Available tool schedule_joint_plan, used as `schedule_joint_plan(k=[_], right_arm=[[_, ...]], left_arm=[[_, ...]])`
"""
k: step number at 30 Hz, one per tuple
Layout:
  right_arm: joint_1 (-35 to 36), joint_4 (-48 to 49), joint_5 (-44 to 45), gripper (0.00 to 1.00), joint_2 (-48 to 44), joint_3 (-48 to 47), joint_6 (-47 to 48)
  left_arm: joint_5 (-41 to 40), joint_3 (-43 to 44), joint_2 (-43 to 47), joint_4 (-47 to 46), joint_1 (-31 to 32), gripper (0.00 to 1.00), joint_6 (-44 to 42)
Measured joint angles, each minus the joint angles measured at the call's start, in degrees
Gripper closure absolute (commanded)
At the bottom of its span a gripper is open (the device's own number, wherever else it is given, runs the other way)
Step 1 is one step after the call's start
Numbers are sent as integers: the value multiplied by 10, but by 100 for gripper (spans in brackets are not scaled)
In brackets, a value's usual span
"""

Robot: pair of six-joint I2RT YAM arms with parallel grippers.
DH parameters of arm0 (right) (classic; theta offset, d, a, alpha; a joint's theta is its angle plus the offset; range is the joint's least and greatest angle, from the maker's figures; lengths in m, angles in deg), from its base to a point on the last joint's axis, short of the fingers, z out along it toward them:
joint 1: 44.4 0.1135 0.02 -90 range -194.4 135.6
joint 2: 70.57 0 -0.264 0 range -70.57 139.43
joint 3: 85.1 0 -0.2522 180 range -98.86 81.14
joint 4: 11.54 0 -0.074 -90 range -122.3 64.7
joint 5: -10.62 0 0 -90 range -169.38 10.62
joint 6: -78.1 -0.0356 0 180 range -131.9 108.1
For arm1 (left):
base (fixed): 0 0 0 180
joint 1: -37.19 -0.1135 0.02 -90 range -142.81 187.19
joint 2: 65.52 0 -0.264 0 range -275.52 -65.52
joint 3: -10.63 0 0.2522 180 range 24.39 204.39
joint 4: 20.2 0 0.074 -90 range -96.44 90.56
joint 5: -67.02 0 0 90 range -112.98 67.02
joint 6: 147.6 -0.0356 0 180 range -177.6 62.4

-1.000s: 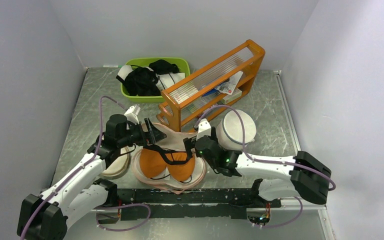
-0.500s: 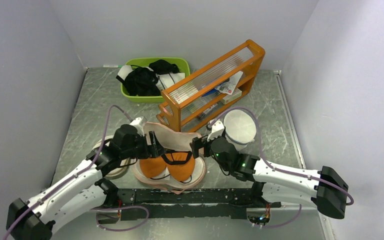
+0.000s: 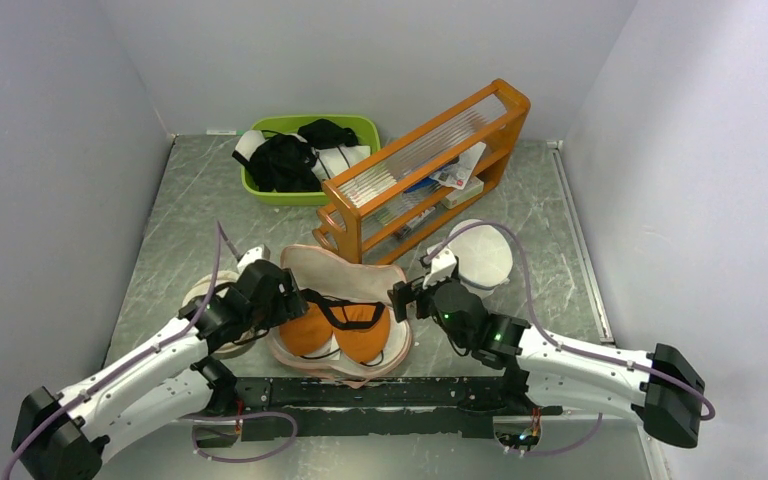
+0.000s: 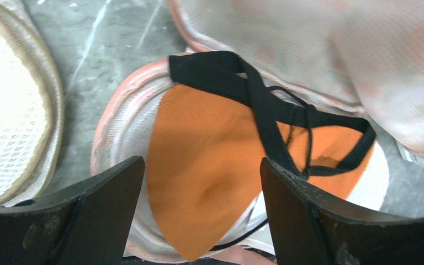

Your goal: Unzip the laundry bag and remove the bra

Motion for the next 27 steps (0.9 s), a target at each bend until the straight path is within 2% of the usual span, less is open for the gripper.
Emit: schedule_joint_plan(k=[3,4,6,10,13,17,22,23,27], right_arm=[[0,4,-2,0,-26,18,10],[0,7,-3,1,-36,24,14],[0,12,-6,1,-55,37,22],[0,25,-11,1,-86,54,37],[-1,36,-15,1,-99,64,43],[-1,44,-18,2,-101,73,47],[-1,54,-20,3,-93,81,50],[-1,56,-21,3,-91,81,51],[-1,66,-21,3,-87,86,52]], left_arm=[[-15,-3,-17,9,0,5,12],[-17,-3,-28,9,0,8,14],[-18,-3,-53,7,0,15,13],[-13,-10,-77,-7,0,35,13],[-10,-19,-75,-19,0,47,14],[-11,-22,-66,-21,0,68,16],[-11,-21,-60,-18,0,90,15],[-11,-18,-58,-14,0,93,13],[-11,13,-39,12,0,93,12]])
